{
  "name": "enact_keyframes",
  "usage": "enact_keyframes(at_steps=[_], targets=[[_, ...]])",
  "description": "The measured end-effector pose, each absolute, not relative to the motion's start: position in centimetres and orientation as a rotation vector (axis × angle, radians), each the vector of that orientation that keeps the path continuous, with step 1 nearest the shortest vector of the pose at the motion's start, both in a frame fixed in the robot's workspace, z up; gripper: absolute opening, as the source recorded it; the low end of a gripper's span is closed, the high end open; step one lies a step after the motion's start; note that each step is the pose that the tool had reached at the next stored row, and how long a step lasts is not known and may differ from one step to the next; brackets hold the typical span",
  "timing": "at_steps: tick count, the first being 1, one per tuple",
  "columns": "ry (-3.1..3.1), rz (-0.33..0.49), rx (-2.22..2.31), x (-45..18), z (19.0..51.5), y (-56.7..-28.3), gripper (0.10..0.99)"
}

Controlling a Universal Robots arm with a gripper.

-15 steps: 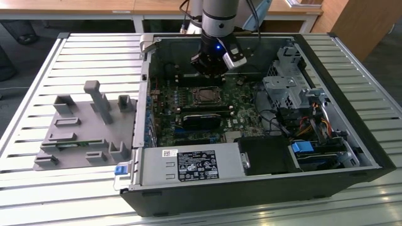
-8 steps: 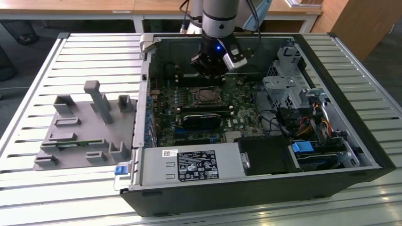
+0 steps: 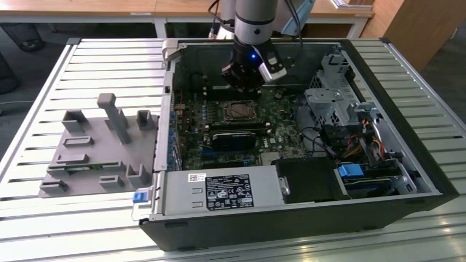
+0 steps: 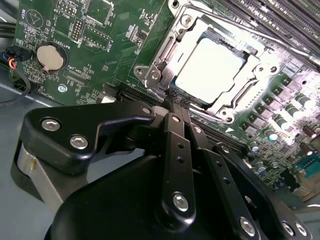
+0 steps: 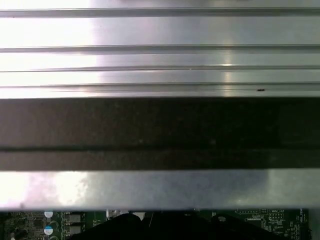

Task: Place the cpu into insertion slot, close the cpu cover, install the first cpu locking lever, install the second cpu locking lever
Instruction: 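Install the second cpu locking lever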

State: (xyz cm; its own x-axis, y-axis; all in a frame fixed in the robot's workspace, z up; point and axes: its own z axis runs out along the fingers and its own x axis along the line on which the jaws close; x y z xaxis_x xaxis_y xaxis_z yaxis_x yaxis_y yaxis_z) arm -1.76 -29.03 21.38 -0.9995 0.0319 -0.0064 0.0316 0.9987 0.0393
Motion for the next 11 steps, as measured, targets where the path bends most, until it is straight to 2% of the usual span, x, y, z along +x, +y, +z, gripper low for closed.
enact_keyframes(at_steps=[11], targets=[[3.134,0.062,0.05,-1.76,21.38,-30.08,0.106]])
